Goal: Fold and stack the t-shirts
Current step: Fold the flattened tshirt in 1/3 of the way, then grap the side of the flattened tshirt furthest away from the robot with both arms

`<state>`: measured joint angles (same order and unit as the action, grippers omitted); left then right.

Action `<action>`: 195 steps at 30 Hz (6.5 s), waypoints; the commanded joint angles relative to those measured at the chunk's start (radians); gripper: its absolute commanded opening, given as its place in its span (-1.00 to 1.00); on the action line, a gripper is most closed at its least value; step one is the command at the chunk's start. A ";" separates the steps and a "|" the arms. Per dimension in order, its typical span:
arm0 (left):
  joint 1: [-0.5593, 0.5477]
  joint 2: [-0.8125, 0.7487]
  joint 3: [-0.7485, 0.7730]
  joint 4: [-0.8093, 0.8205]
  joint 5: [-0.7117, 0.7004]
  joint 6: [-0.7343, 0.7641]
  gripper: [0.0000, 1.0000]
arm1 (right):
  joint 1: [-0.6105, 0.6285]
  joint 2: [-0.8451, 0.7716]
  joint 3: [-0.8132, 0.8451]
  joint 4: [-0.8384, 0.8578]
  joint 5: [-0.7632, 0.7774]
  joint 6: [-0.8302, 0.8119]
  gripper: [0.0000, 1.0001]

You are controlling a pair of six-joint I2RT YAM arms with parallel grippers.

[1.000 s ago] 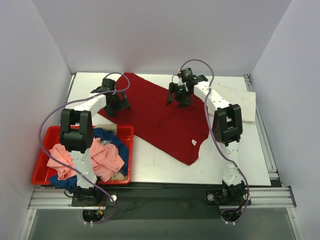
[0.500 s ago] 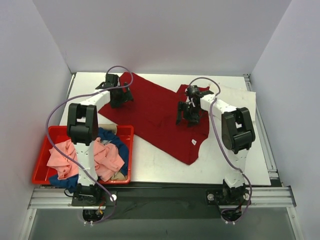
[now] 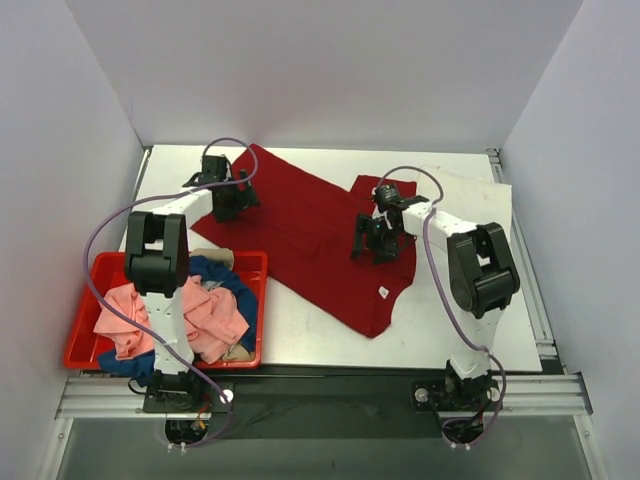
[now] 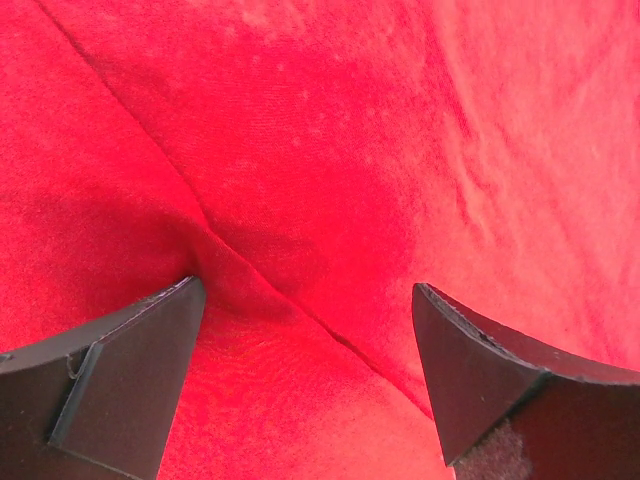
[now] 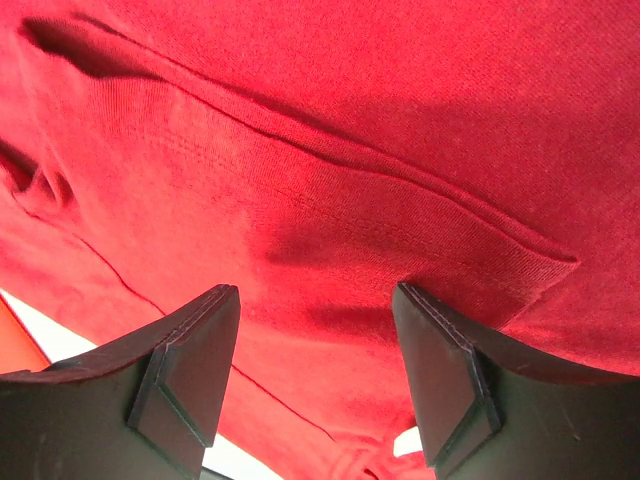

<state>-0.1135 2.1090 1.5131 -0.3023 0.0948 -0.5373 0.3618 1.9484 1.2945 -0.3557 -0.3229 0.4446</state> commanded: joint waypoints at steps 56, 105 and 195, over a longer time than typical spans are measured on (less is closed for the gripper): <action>0.023 0.060 0.033 -0.129 -0.015 0.040 0.95 | 0.072 0.093 0.029 -0.250 0.048 -0.004 0.28; -0.020 -0.176 0.096 -0.205 0.002 0.057 0.94 | -0.127 0.331 0.592 -0.293 0.533 -0.156 -0.04; 0.003 0.534 0.835 -0.212 -0.314 0.043 -0.46 | -0.165 0.238 0.519 -0.371 0.185 -0.055 -0.88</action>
<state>-0.1150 2.6045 2.3070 -0.4896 -0.2615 -0.4870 0.1875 2.2608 1.8072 -0.6716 -0.1249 0.3767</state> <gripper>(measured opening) 0.282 0.070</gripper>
